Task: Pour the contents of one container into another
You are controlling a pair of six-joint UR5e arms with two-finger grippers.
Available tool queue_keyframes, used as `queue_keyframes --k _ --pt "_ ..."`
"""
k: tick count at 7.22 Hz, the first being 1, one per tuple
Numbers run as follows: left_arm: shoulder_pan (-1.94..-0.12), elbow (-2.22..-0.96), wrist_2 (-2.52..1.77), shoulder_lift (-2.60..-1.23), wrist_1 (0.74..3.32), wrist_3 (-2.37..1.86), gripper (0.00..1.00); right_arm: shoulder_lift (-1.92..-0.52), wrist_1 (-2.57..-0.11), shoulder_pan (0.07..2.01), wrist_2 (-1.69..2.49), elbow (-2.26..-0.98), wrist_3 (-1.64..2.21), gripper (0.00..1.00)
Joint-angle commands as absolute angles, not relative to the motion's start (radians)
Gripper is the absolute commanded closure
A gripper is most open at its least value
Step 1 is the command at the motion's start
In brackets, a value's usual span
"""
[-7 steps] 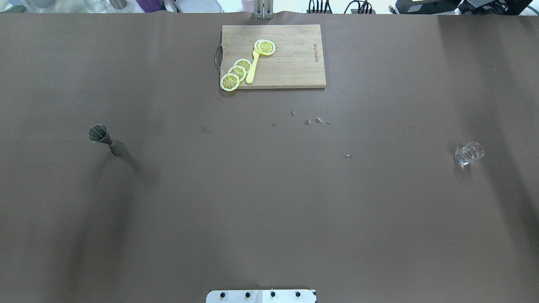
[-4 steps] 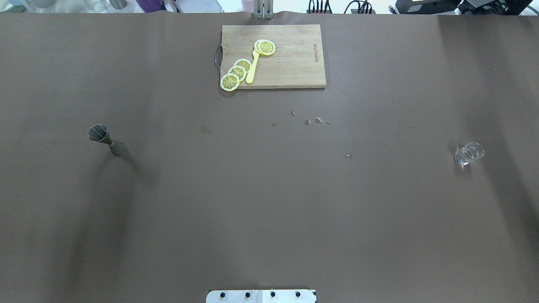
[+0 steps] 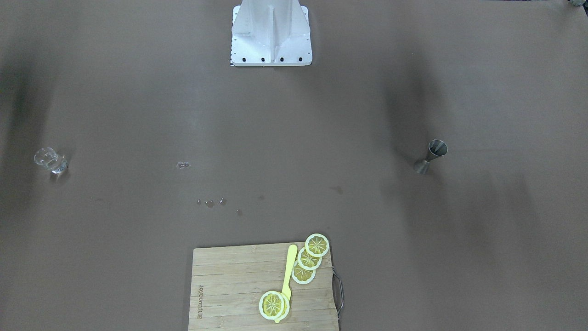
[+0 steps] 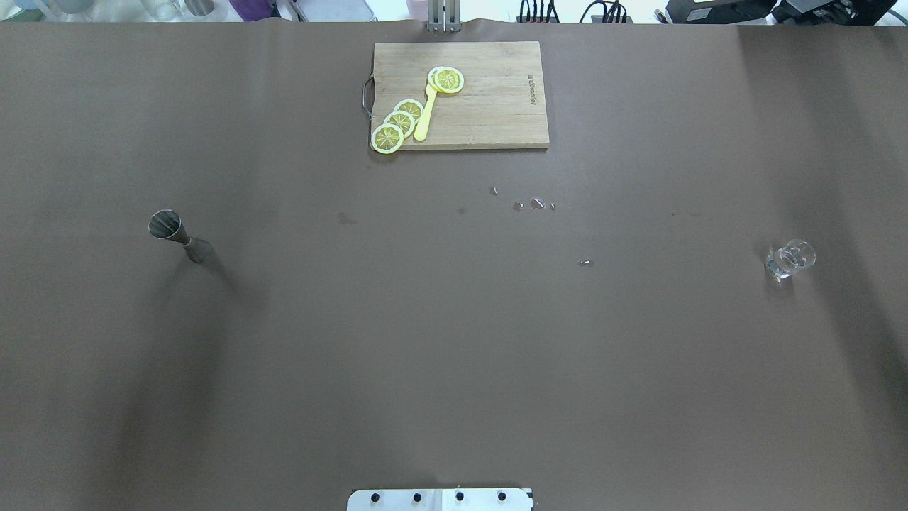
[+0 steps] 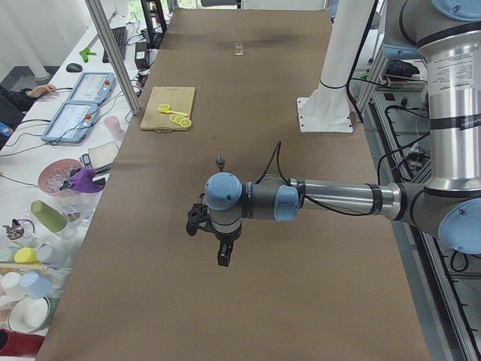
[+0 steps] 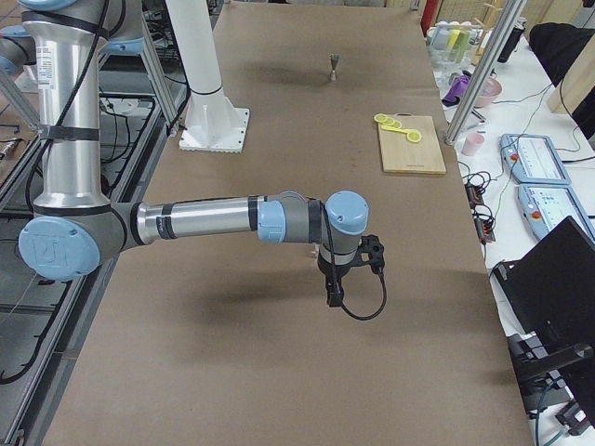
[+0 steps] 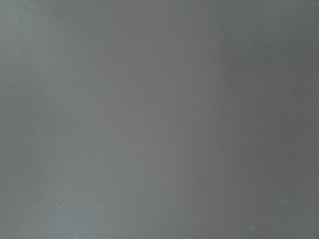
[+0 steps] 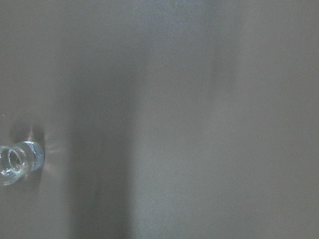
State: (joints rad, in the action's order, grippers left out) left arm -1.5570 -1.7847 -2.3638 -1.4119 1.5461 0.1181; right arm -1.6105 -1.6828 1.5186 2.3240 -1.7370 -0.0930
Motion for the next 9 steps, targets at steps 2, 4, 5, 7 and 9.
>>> queue_keyframes --k 2,4,5,7,9 --pt "-1.557 -1.792 -2.367 -1.437 1.548 0.121 0.02 -1.611 -1.683 1.519 2.324 -1.739 -0.092 0.00" --pt "-1.557 -1.790 -2.368 -1.450 1.548 0.121 0.02 -1.608 -1.683 1.519 2.325 -1.741 -0.091 0.00" --pt "-1.557 -1.781 -2.367 -1.471 1.546 0.118 0.02 -1.611 -1.683 1.519 2.329 -1.737 -0.092 0.00" --pt "-1.557 -1.776 -2.367 -1.476 1.548 0.124 0.02 -1.618 -1.683 1.519 2.329 -1.727 -0.094 0.00" --pt "-1.555 -1.776 -2.368 -1.479 1.548 0.120 0.03 -1.617 -1.683 1.519 2.329 -1.730 -0.095 0.00"
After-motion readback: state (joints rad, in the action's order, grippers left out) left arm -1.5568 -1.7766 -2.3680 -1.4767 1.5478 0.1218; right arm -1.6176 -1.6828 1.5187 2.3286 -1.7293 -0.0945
